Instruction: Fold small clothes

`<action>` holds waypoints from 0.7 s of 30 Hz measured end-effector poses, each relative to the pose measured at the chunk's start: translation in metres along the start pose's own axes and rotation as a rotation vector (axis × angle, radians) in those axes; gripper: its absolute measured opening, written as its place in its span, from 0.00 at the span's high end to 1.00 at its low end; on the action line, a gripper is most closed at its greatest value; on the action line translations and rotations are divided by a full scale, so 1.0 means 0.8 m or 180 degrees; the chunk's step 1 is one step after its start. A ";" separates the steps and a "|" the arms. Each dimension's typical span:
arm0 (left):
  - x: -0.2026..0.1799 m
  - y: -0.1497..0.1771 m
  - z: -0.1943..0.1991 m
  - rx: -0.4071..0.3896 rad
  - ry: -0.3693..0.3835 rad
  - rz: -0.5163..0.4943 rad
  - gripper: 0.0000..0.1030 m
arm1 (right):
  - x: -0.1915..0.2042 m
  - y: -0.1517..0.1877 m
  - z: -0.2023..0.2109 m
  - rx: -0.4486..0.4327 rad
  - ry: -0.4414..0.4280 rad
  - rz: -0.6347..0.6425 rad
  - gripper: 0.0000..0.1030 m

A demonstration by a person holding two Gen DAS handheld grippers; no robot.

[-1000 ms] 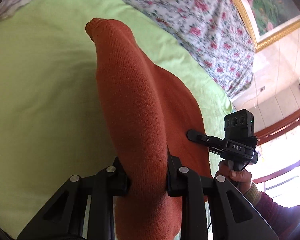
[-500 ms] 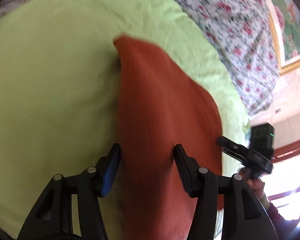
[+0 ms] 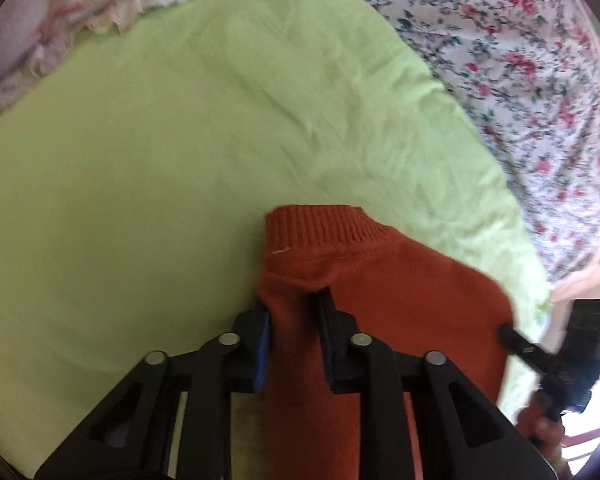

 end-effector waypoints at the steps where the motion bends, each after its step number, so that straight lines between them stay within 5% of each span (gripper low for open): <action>1: 0.001 -0.002 -0.002 -0.0029 -0.0062 0.0024 0.84 | 0.002 -0.006 0.002 -0.0014 0.0076 0.0041 0.91; 6: 0.009 -0.021 -0.002 -0.0140 -0.0087 0.0099 0.84 | -0.027 -0.005 -0.033 0.0276 0.0292 -0.0107 0.91; 13: 0.005 -0.059 0.043 -0.0349 -0.0132 -0.0043 0.86 | -0.016 0.018 0.005 0.0172 0.0215 -0.0180 0.82; 17: 0.001 -0.018 0.070 -0.0288 0.0036 -0.0173 0.72 | -0.012 0.052 0.044 0.0009 0.0087 -0.0163 0.67; 21: -0.003 0.069 0.079 -0.0095 0.0111 -0.0330 0.71 | -0.014 0.100 0.068 -0.0057 -0.0032 -0.0276 0.65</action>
Point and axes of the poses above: each gripper's, at about its wrist camera, not at the fingertips, and z roughly against the way its jaws point, x to its left, y to its underside, the point moved 3 cm from there along -z, roughly the way its jaws point, and after that the axes turned 12 degrees about x, right-handed, at the moved point
